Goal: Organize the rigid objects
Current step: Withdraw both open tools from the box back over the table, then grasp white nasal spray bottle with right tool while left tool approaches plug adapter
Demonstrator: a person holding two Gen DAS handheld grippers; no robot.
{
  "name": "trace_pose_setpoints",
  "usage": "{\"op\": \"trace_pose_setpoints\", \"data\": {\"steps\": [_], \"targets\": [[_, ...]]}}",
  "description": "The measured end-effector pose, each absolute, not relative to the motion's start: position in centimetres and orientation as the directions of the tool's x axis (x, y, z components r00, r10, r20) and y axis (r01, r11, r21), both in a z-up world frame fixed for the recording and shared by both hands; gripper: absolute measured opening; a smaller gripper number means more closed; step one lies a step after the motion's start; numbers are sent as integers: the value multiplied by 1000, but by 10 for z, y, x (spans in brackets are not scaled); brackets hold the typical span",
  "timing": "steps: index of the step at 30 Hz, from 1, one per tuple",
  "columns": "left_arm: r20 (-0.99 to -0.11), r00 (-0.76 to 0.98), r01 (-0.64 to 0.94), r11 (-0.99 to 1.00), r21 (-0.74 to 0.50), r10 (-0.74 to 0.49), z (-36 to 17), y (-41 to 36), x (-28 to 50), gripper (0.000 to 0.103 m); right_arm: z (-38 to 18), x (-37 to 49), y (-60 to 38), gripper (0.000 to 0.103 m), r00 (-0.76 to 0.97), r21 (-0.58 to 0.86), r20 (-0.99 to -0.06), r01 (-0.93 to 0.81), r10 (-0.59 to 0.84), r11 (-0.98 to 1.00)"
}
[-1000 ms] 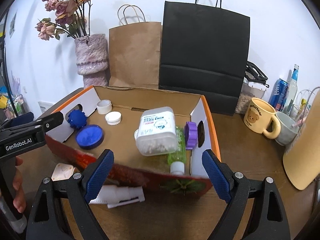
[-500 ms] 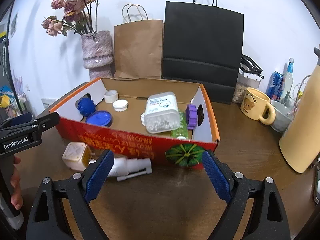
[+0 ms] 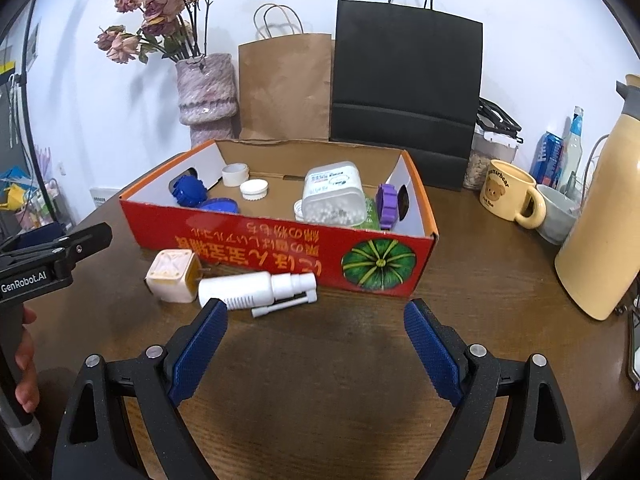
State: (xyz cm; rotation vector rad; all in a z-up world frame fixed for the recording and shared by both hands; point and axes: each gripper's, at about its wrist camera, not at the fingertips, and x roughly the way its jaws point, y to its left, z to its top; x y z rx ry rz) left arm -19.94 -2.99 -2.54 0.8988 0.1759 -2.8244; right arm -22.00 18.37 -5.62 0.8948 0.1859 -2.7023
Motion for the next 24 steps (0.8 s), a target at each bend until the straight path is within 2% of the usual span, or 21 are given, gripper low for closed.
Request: {"op": "trace_pose_setpoints", "data": {"steps": [7,24], "targets": [[-599,-792,183,-982,-45,-120,-30,-31,-187,103,-60,-214,186,94,-751,-19,-614,322,-243,-947],[-635,-764,207,-975,-80,-110,-33,-49,-194,103,-83,-245,152,94,-650,-38,-712,413,-265,-910]]}}
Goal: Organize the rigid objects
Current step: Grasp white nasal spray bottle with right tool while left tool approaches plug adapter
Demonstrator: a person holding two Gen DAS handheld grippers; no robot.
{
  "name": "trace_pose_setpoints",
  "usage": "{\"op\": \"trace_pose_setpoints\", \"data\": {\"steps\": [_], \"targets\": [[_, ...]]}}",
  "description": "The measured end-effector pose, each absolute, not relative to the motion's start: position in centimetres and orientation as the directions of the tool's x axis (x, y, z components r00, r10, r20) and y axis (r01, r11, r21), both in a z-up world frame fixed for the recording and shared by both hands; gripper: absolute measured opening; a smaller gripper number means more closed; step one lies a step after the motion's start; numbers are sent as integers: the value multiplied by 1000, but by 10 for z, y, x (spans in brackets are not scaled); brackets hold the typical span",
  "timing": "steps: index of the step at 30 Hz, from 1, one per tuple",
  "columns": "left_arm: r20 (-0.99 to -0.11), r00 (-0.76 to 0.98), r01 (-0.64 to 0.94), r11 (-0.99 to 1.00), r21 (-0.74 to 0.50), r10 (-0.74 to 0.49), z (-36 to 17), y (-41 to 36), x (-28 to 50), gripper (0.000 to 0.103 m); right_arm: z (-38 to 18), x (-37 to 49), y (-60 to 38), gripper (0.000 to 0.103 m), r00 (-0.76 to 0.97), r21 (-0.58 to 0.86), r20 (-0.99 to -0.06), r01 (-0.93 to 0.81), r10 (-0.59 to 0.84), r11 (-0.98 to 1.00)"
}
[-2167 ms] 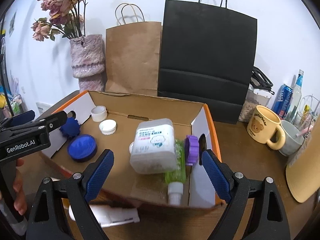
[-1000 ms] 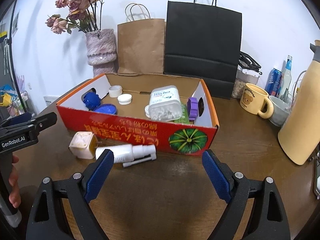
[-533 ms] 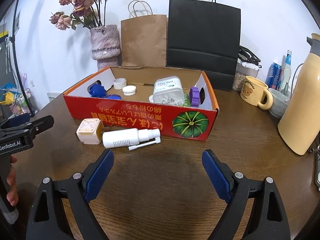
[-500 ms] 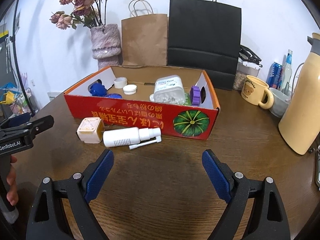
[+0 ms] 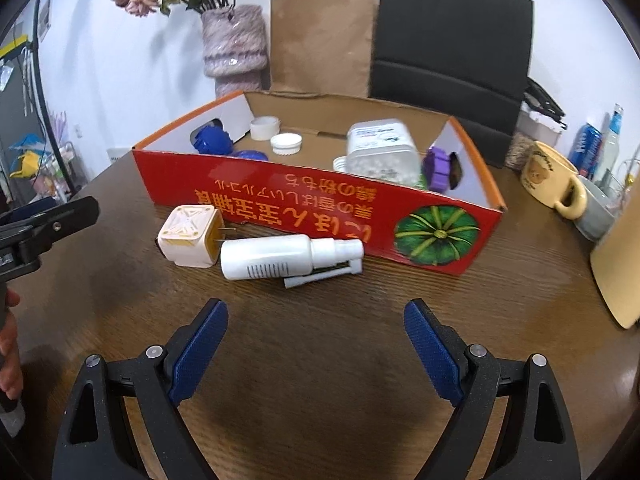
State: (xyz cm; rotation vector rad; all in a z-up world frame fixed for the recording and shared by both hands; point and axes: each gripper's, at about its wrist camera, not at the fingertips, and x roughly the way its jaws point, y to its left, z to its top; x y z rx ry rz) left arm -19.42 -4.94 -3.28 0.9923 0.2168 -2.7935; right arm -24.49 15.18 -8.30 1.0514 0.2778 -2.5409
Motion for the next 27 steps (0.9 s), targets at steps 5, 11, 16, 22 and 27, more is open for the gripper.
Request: {"op": "trace_pose_setpoints", "data": {"steps": [5,11,16,22,27], "targets": [[-649,-755,207,-974,-96,-96,-35,-54,-197,103,-88,-261,136,94,-616,-32,-733,457,-290,-889],[-658,-748,205,-973,-110,-83,-37,-56,-198,103,-90,-273,129,93,-595,-18,-741,481,-311,-876],[-662,-746,203,-972,-116,-77,-38,-57,-198,103,-89,-271,128,93,-604,-30,-736,479,-305,-877],[-662,-745,205,-972,-117,-77,-37,-57,-198,103,-85,-269,130,51,-609,-43,-736,478,-296,-877],[-661,-747,203,-971,-122,-73,-37,-58,-198,103,-78,-264,134,103,-627,-17,-698,499,-348,-866]]}}
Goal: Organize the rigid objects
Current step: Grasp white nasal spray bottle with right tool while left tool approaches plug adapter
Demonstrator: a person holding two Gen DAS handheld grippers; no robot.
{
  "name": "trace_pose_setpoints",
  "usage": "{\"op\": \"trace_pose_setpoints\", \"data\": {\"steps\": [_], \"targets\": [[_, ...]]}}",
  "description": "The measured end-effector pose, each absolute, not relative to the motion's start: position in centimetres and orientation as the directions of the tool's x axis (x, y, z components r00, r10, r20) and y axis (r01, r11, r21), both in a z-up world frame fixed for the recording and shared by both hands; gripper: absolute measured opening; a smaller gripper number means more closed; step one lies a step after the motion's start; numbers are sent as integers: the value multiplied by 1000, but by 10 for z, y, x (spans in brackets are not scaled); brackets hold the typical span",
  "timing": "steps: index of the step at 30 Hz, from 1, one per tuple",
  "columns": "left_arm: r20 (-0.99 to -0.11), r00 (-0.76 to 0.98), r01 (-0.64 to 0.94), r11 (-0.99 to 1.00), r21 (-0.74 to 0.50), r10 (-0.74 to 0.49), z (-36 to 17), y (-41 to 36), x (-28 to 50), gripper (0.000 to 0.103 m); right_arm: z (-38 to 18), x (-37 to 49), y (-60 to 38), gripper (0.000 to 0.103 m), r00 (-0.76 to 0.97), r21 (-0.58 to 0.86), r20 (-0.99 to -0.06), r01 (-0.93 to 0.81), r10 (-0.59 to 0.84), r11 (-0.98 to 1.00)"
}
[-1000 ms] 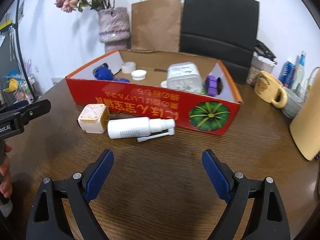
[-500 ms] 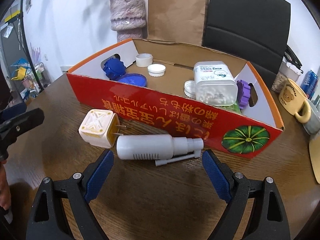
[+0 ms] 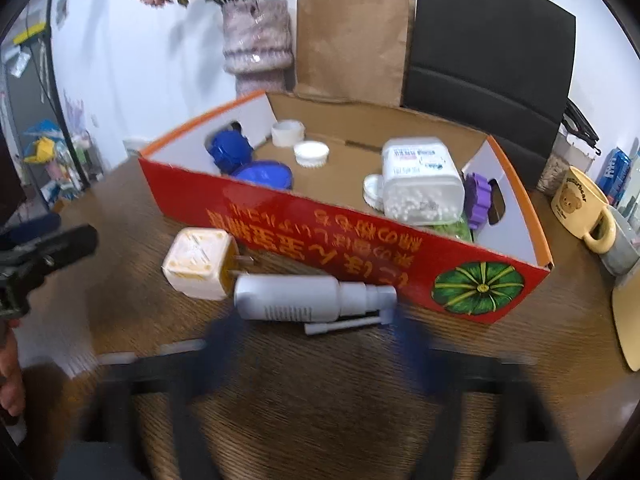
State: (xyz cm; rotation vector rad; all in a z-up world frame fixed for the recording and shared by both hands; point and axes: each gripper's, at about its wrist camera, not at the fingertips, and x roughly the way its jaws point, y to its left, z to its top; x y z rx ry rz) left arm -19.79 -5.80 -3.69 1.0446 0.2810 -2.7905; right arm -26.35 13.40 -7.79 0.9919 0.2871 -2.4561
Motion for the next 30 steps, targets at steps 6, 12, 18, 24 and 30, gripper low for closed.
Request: {"op": "trace_pose_setpoints", "data": {"steps": [6,12,18,24,30], "targets": [[-670,-739,194,-974,-114,-69,-40,-55,-201,103,-92,-278,126,103,-612,-56,-736,481,-289,-875],[-680,-730,190,-976,-105,-68,-43,-52,-204,103,-98,-294,119,103,-590,-57,-756,488,-281,-871],[-685,-726,191,-976,-109,-66,-44,-52,-207,103,-104,-303,112,103,-557,-50,-785,496,-273,-867],[-694,-718,186,-976,-108,-60,-48,-50,-211,103,-106,-306,112,103,-537,-34,-799,492,-272,-870],[-692,-720,177,-978,-107,-54,-49,-46,-215,103,-103,-300,120,100,-556,-44,-788,479,-264,-877]]}}
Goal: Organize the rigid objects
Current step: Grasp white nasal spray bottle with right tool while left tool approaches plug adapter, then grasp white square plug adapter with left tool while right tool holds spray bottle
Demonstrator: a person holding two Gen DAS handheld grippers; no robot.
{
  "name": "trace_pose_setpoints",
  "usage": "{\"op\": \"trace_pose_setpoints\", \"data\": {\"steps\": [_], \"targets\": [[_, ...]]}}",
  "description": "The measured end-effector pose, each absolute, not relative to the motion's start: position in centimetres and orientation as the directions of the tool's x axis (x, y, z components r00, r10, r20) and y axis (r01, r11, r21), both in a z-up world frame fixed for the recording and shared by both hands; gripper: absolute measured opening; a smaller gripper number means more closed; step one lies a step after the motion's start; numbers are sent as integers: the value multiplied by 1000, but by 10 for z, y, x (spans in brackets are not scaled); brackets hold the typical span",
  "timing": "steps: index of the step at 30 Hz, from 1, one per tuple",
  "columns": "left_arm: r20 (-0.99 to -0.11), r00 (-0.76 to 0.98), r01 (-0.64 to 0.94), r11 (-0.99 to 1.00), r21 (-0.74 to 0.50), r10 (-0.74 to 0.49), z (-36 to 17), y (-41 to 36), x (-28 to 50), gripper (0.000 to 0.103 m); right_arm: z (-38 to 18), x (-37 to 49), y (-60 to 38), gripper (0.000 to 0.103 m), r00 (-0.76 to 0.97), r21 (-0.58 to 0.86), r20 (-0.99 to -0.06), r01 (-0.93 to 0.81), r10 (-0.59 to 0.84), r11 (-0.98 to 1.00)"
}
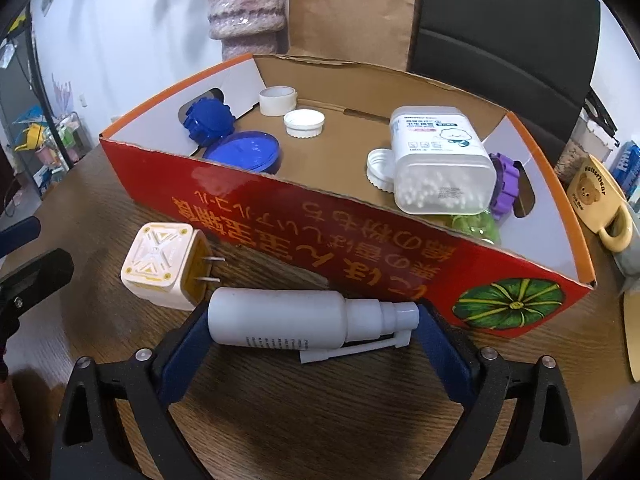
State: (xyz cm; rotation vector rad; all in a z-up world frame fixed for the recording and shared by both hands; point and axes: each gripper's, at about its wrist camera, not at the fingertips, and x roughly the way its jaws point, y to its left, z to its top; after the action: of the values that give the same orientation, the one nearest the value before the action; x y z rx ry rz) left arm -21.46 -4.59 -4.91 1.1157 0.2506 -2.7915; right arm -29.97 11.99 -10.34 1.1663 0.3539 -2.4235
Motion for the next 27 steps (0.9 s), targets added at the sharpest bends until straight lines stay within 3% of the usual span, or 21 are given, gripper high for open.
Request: {"op": "trace_pose_setpoints", "data": {"steps": [27], "targets": [[-726,-685,143,-988,-55,-58,-64,14,-255,103,-75,-280,201,100,-680,-20,-684,379,-264,-925]]}}
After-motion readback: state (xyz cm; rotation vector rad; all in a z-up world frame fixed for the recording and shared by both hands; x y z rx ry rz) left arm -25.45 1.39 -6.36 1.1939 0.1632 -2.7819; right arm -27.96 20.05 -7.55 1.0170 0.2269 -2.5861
